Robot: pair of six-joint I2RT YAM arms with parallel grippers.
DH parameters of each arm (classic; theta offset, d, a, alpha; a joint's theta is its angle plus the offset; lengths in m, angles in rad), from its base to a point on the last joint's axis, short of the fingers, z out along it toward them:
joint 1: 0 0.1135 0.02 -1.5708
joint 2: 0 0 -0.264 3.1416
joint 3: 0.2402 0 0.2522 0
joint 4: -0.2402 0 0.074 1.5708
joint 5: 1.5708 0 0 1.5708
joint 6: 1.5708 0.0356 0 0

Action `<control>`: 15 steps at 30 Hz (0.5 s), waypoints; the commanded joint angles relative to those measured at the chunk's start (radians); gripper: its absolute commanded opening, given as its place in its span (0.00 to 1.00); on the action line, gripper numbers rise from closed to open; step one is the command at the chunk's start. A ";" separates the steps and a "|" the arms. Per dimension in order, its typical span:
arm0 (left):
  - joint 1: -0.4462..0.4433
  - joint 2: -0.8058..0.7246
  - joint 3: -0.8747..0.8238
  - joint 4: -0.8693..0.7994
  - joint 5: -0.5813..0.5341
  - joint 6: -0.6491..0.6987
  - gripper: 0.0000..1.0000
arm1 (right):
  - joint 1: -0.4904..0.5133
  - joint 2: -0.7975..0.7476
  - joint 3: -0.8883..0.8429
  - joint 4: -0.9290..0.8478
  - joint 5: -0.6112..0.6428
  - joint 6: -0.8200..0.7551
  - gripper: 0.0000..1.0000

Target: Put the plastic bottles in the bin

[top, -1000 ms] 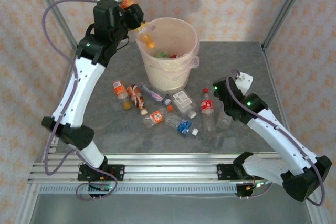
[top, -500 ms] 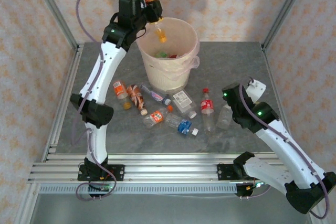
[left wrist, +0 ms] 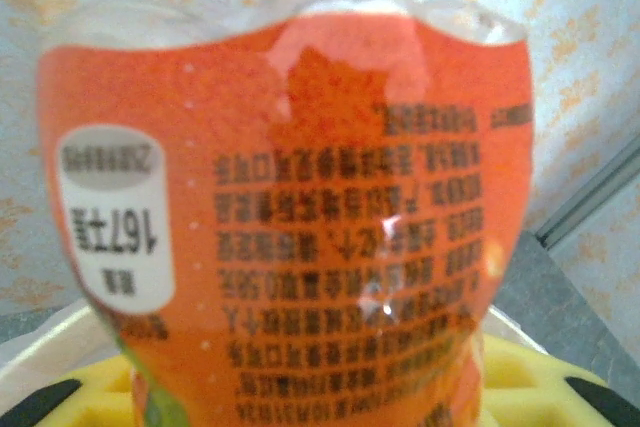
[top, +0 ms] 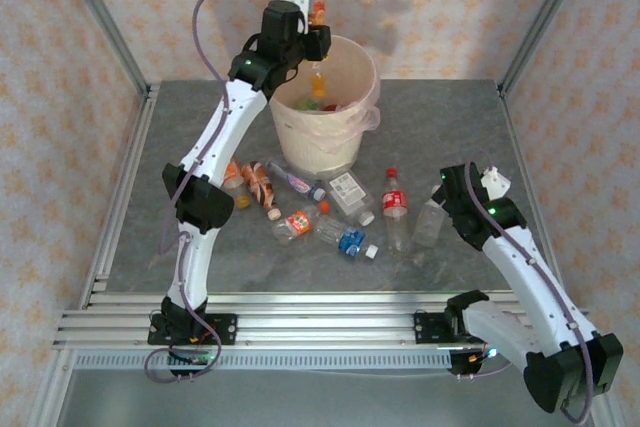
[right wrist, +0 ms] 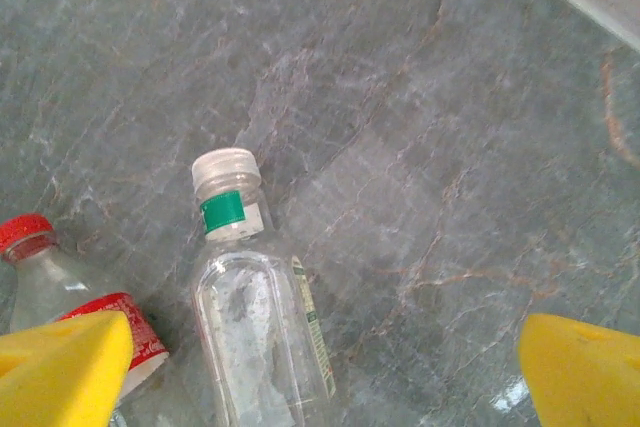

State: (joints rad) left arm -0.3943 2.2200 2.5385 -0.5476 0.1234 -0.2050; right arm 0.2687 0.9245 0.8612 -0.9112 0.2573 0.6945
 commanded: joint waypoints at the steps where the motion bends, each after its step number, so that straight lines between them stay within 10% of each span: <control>1: -0.019 0.019 0.032 0.046 -0.014 0.076 0.48 | -0.026 0.016 -0.010 0.039 -0.068 -0.040 0.99; 15: -0.023 0.029 -0.003 0.034 -0.025 0.044 0.66 | -0.055 0.087 -0.066 0.131 -0.158 -0.066 0.99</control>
State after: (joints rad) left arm -0.4187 2.2650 2.5385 -0.5442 0.1188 -0.1562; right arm 0.2188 1.0035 0.8085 -0.8074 0.1089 0.6487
